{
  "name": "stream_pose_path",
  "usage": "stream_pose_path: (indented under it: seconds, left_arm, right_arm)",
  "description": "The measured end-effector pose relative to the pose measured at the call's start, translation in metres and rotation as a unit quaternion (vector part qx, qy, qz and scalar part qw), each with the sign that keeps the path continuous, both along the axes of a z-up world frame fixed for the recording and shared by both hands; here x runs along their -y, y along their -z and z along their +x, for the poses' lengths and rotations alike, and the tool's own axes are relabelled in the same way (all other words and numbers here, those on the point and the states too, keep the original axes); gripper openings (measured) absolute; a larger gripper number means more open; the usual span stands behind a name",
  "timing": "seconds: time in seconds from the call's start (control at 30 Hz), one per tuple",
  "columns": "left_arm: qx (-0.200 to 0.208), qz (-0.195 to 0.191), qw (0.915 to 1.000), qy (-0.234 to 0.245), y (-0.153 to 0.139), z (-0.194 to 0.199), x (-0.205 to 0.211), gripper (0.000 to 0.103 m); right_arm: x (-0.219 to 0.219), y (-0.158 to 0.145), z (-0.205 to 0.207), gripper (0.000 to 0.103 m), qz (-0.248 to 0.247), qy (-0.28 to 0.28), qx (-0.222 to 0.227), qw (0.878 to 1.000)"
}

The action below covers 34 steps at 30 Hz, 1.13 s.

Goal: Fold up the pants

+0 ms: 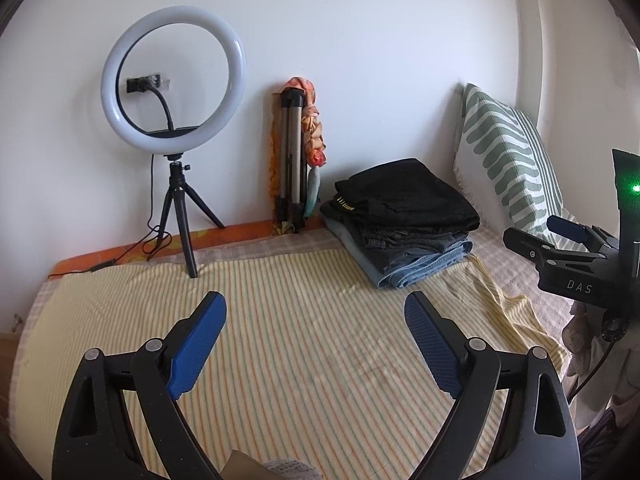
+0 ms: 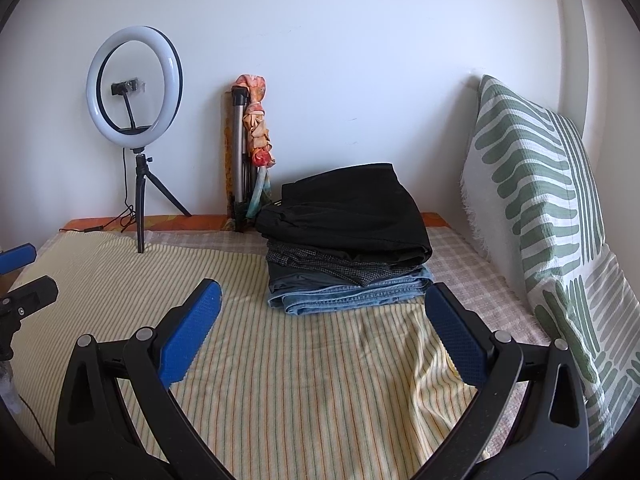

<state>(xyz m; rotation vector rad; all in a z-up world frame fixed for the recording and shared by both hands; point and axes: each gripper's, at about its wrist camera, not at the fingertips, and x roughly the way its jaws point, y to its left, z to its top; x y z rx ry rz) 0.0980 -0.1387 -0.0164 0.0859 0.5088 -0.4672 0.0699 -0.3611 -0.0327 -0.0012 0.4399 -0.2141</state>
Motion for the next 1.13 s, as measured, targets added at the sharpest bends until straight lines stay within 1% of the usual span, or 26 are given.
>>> stream_pose_path:
  seconds: [0.7,1.0,1.13]
  left_arm:
    - [0.005,0.001,1.0000,0.001,-0.0016,-0.0017,0.0002,0.091]
    - [0.019,0.002,0.9998,-0.008,-0.0031,-0.0041,-0.0023,0.093]
    - [0.015,-0.002,0.9999,-0.005,-0.0028,-0.0030,-0.0037,0.093]
  right_arm:
    - [-0.0022,0.0001,0.0002,0.103,0.001,-0.003,-0.002,1.000]
    - [-0.0034,-0.0004,0.0007,0.103,0.002,-0.004,-0.002,1.000]
    - [-0.0051,-0.0004,0.0011,0.103,0.002,-0.006,-0.003,1.000]
